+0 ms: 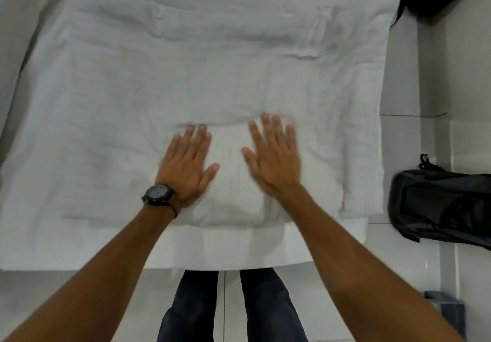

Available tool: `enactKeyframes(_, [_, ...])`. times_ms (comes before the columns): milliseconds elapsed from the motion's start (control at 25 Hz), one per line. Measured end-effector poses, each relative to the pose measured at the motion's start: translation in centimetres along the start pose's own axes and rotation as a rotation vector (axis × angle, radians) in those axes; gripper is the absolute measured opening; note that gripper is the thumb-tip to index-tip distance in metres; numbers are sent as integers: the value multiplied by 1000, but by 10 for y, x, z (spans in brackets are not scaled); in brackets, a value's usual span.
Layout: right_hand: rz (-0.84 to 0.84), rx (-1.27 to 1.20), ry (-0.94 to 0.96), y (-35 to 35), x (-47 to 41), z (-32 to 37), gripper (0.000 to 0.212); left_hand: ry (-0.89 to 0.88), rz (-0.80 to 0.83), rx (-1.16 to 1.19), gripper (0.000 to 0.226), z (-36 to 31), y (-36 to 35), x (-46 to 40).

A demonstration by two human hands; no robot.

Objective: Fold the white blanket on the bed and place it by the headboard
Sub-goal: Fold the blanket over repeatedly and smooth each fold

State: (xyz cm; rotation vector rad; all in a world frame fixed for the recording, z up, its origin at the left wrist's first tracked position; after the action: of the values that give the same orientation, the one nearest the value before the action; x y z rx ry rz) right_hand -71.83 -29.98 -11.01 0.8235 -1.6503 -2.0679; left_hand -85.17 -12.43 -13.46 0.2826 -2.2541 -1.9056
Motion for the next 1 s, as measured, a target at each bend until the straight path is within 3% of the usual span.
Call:
enactKeyframes(160, [-53, 120, -124, 7, -28, -61, 71, 240, -33, -70, 85, 70, 10, -26])
enactKeyframes(520, [14, 81, -229, -19, -86, -80, 83, 378, -49, -103, 92, 152, 29, -92])
enactKeyframes(720, [21, 52, -105, -38, -135, -47, 80, 427, -111, -71, 92, 184, 37, -146])
enactKeyframes(1000, [-139, 102, -4, -50, -192, -55, 85, 511, -230, -66, 95, 216, 39, -208])
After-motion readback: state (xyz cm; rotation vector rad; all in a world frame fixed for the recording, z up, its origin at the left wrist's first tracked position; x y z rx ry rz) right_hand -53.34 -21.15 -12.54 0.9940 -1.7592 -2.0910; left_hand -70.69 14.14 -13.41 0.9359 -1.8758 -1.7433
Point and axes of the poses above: each hand's wrist, its own x-axis away from the middle knuckle, its own y-axis out of the back of the hand, z = x × y, the point moved 7 cm from there along -x, towards the middle knuckle, and after that the axes turned 12 degrees about -z, right-handed, at the moved point
